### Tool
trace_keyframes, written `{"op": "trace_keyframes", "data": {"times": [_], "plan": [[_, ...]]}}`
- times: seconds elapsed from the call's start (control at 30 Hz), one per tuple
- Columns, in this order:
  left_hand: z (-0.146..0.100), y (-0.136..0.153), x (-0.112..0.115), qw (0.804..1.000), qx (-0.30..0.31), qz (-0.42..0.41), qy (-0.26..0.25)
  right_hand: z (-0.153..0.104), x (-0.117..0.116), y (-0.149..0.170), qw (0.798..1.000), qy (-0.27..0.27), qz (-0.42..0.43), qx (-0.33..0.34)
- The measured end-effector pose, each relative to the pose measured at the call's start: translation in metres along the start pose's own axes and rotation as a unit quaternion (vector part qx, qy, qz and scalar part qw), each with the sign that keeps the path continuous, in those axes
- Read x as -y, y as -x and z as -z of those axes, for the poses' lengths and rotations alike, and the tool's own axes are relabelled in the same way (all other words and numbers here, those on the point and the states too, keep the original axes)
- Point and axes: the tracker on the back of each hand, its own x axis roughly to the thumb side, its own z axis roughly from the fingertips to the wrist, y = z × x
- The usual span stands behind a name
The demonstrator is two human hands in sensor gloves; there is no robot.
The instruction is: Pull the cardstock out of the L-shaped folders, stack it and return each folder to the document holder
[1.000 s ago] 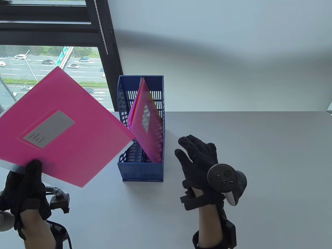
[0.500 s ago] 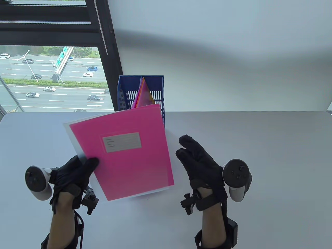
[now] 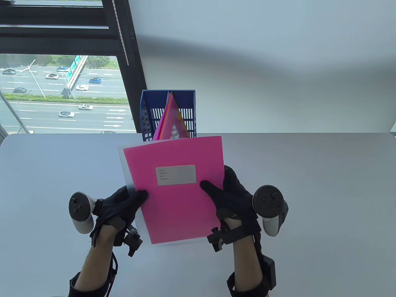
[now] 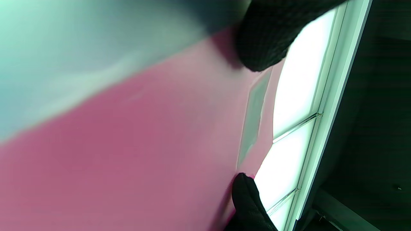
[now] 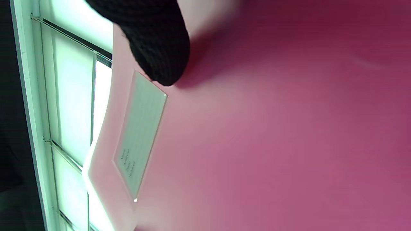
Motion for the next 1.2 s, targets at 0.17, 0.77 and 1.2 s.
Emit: {"op": "trace_keyframes", "data": {"times": [0.17, 0.77, 1.2], "plan": [[-0.001, -0.002, 0.0, 1.0, -0.001, 0.002, -0.015, -0.006, -0.007, -0.007, 0.993, 0.081, -0.084, 0.02], [-0.001, 0.0, 0.005, 1.0, -0.009, -0.008, -0.015, -0.02, -0.025, -0.017, 0.929, 0.246, -0.264, 0.08], [-0.003, 0.003, -0.01, 1.0, -0.015, -0.01, -0.014, -0.003, 0.001, 0.003, 0.998, 0.03, 0.051, 0.011]]}}
